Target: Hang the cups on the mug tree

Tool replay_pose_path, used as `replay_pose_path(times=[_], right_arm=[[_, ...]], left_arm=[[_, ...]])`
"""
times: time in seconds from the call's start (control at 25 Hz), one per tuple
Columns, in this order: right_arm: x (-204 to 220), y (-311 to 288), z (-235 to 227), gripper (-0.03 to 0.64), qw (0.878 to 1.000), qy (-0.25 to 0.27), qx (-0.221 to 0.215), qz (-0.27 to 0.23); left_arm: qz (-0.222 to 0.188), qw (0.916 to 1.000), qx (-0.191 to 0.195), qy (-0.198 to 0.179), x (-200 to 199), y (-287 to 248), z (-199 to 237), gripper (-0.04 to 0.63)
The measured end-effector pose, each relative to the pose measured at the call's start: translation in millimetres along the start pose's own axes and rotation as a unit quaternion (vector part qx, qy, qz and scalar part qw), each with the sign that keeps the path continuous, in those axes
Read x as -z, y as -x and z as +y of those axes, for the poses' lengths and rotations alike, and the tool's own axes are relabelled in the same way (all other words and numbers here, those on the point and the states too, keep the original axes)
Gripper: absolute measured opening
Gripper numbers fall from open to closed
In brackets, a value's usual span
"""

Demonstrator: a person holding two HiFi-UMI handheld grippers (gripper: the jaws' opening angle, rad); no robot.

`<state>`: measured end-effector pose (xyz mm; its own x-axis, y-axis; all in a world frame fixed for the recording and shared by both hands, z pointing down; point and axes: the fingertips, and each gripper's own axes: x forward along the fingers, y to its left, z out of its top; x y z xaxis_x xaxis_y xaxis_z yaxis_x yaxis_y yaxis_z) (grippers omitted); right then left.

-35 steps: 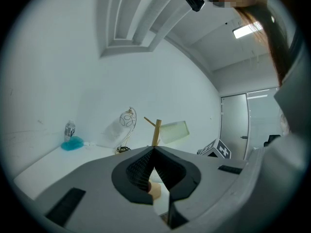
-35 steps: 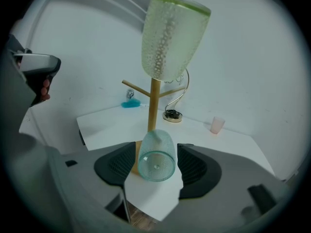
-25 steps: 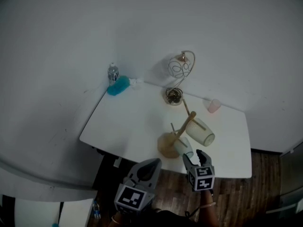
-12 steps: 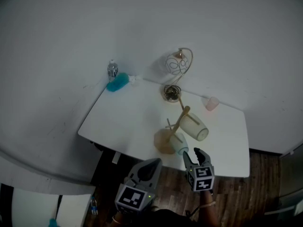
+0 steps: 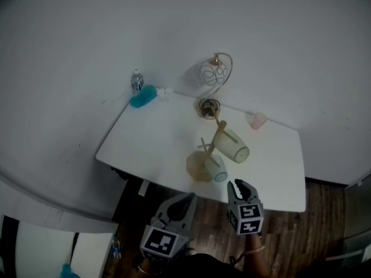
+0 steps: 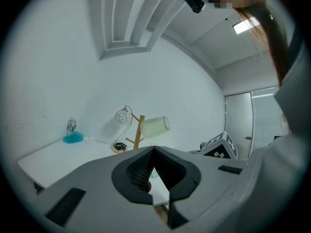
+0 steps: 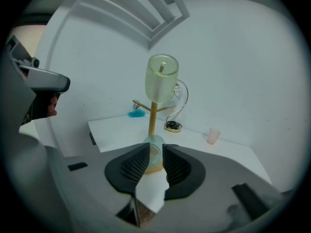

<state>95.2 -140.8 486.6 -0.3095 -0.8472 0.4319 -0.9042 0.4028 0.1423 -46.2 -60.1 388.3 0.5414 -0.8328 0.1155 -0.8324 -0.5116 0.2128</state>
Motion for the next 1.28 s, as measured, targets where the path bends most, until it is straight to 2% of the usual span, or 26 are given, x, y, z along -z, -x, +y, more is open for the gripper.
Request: replay_pose_path(times=[0.12,0.2,0.4,0.6,1.28], right_arm=[[0.4,8.7,1.1,0.082,1.0,0.004,-0.003,-0.008],[1.5,16.1,1.4,0.052,1.0,0.006,-0.002,-0.012],[3.7,36.2,-0.8,0.052,1.0,0.008,-0.003,-0.022],[2.6,58.0,-5.0,0.008,0.999,0.008,0.001,-0.037],[6.6,114.8,-8.1,0.005,0.995,-0.018,-0.022,-0.095]], left_arm=[[0.0,1.0,-0.004,0.002,3.7,4.7,-6.8,0.0],[0.0,1.0,-0.006,0.002,6.3,7.8,-11.6,0.0],[-0.002,1.0,-0.005,0.002,9.1,12.8,-26.2,0.0],[0.0,1.0,0.002,-0.002,11.7,15.7,-43.5,0.0],[0.004,0.9998,0.003,-0.019,17.1,33.7,-89.7,0.0]])
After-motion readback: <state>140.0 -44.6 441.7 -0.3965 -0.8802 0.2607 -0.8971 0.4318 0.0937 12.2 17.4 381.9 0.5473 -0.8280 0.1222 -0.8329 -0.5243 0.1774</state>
